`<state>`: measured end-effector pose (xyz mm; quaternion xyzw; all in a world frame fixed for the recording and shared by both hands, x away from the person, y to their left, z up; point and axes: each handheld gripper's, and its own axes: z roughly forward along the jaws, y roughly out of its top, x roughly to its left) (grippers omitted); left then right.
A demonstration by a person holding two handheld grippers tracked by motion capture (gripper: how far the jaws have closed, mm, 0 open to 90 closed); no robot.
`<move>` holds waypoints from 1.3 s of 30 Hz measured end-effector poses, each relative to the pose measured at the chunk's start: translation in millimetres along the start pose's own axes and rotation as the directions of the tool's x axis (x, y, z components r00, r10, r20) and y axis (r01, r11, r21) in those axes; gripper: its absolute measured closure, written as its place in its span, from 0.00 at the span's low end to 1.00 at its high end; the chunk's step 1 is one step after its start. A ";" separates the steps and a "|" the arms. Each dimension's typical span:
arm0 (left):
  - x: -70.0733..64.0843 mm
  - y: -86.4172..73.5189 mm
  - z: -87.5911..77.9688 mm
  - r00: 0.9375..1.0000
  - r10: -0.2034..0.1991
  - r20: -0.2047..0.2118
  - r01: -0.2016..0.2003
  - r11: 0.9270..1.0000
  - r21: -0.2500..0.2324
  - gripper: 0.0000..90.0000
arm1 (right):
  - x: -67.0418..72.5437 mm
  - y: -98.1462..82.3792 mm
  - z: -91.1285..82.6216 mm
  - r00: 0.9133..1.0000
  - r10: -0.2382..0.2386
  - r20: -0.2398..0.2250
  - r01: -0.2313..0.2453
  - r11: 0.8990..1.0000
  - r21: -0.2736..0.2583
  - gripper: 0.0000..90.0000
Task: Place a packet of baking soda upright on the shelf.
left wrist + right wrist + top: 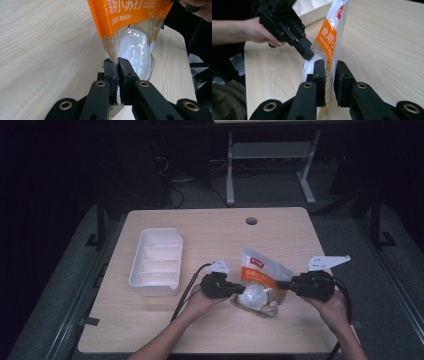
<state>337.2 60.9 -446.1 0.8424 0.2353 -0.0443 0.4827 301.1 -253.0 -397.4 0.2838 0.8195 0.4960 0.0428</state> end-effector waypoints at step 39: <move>-26.5 -31.0 -51.5 0.980 0.149 -0.133 -0.141 0.988 0.065 0.61 | 12.4 47.5 11.9 0.995 -0.048 0.082 0.042 0.996 0.074 1.00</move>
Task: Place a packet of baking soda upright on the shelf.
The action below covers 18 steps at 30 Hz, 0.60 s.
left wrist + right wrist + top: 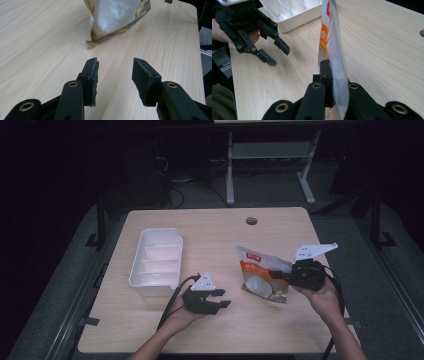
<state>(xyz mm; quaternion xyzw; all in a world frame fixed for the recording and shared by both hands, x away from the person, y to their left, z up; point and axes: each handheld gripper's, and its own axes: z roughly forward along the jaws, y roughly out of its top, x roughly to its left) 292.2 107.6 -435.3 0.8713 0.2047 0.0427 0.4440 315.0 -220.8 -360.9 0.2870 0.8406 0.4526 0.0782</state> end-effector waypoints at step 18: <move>-3.1 -22.5 -21.9 1.000 0.022 -0.009 -0.022 1.000 0.009 0.49 | 4.6 67.8 40.4 0.999 -0.039 -0.033 0.039 0.999 0.011 1.00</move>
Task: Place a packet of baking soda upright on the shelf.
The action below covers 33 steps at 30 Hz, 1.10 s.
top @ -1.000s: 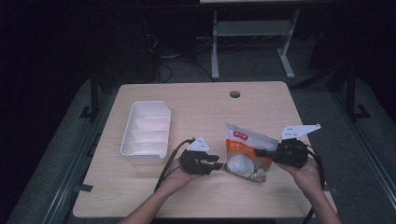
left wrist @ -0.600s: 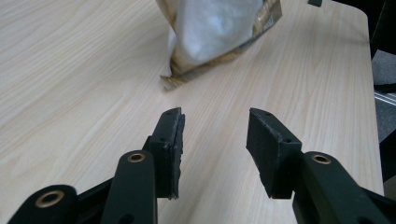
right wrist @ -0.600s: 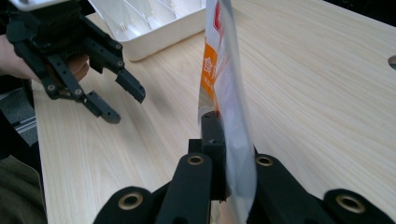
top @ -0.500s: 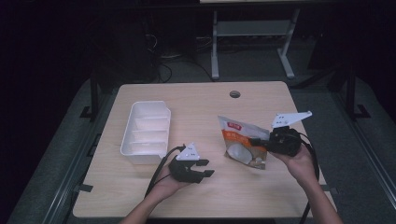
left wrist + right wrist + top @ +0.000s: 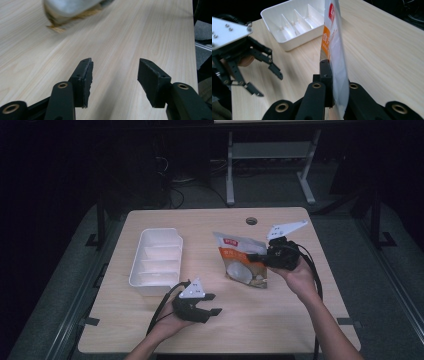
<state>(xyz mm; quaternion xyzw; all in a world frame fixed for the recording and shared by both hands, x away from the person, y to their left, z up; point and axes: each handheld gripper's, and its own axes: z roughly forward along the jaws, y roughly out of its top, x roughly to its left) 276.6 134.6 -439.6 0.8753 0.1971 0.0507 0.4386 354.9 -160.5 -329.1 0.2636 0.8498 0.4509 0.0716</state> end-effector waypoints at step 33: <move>-3.2 -17.4 -9.9 1.000 0.007 -0.015 -0.007 1.000 0.020 0.33 | 30.4 112.4 91.8 0.988 -0.093 -0.126 0.085 0.994 -0.066 1.00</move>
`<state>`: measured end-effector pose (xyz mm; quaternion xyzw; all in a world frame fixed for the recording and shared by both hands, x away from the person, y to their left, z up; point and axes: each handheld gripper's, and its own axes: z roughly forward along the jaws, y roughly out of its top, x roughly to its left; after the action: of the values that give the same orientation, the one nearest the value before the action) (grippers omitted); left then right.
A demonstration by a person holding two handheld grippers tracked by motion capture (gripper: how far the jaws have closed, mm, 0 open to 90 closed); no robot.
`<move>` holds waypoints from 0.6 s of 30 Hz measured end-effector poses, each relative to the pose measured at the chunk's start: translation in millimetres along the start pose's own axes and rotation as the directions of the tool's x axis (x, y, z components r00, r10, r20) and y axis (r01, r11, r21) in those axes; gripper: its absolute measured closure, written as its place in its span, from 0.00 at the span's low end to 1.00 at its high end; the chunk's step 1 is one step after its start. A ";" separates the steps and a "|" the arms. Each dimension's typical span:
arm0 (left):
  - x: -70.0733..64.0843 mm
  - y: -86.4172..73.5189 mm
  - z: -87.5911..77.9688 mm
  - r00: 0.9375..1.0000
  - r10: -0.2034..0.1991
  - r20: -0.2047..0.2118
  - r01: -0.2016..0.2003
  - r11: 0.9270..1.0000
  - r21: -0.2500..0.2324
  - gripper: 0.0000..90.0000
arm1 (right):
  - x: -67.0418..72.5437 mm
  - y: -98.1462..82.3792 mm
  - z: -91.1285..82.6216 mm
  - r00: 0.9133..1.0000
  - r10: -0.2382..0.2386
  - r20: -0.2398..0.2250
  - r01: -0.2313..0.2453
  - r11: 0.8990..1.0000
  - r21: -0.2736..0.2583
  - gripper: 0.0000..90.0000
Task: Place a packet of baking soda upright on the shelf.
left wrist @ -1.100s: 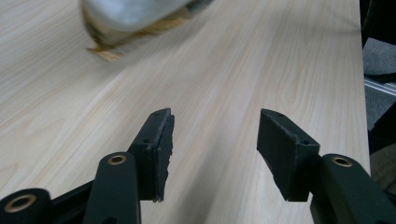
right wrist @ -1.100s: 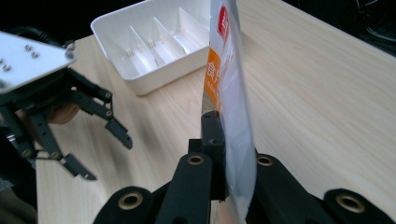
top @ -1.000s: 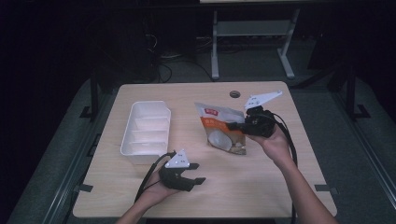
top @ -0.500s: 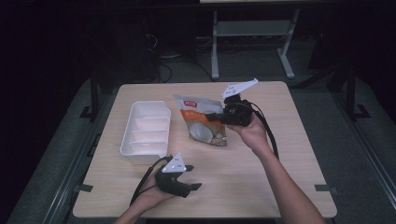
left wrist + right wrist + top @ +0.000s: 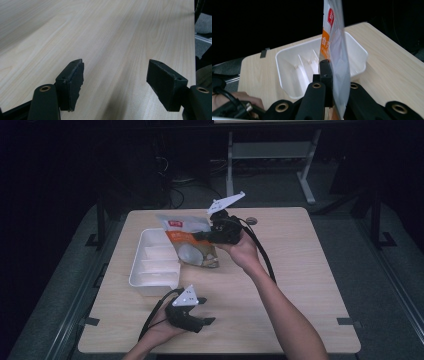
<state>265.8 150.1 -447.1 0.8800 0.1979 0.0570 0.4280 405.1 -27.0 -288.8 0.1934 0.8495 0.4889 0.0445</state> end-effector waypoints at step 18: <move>3.8 -4.4 -3.3 1.000 0.012 -0.018 -0.011 1.000 0.012 0.32 | 14.9 35.9 62.2 0.996 -0.031 -0.081 0.031 0.999 -0.009 1.00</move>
<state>267.1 156.5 -448.7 0.8830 0.1971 0.0664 0.4207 418.1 45.3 -288.8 0.1600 0.8517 0.4987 0.0182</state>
